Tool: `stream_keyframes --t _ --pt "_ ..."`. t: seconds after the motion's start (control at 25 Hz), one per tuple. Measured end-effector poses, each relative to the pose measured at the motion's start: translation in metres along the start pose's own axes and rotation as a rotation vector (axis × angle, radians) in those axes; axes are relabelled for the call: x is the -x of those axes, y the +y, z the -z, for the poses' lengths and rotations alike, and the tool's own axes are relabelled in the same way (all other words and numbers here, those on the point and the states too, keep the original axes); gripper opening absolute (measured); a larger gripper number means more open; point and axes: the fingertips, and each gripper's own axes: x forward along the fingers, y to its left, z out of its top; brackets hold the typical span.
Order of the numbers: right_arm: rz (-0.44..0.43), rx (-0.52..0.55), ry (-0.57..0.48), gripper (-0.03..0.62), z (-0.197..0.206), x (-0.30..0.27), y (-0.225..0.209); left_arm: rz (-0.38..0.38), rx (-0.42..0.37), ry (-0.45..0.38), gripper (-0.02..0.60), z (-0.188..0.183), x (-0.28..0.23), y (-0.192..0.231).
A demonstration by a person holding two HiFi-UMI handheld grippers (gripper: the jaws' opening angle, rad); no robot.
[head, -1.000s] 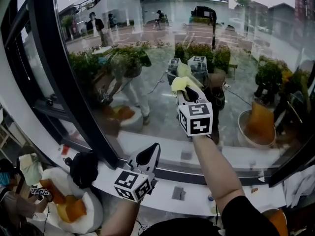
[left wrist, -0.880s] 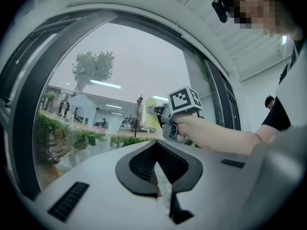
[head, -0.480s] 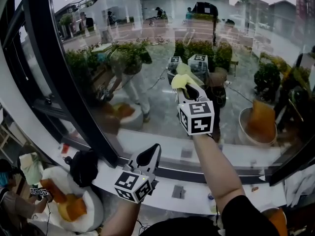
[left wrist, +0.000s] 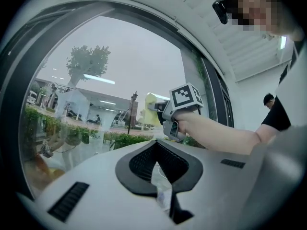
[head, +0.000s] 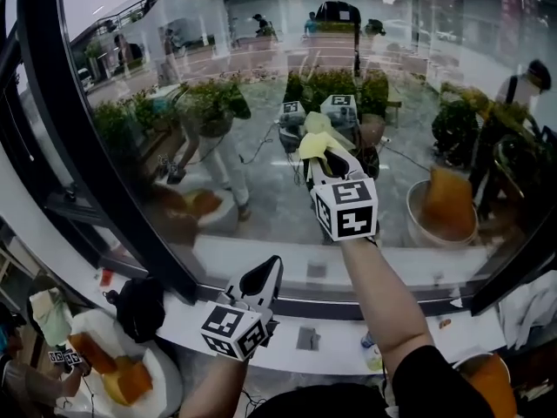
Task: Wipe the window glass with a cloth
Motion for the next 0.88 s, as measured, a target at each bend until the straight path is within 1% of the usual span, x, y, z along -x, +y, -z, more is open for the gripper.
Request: stream_keyframes --t 0.2,0.48,0.88 --pt "0.046 0.012 -0.001 0.054 0.001 0.029 -0.048 0.066 0.009 0.004 0.008 0.005 -0.031 -0.038" --pt "0.119 0.014 0.011 0.054 0.007 0.085 -0.132 0.173 0.018 0.027 0.008 0.016 -0.082 -0.114" --pt "0.235 0.032 0.032 0.054 0.021 0.166 -0.252 0.302 0.025 0.041 0.008 0.029 -0.151 -0.219"
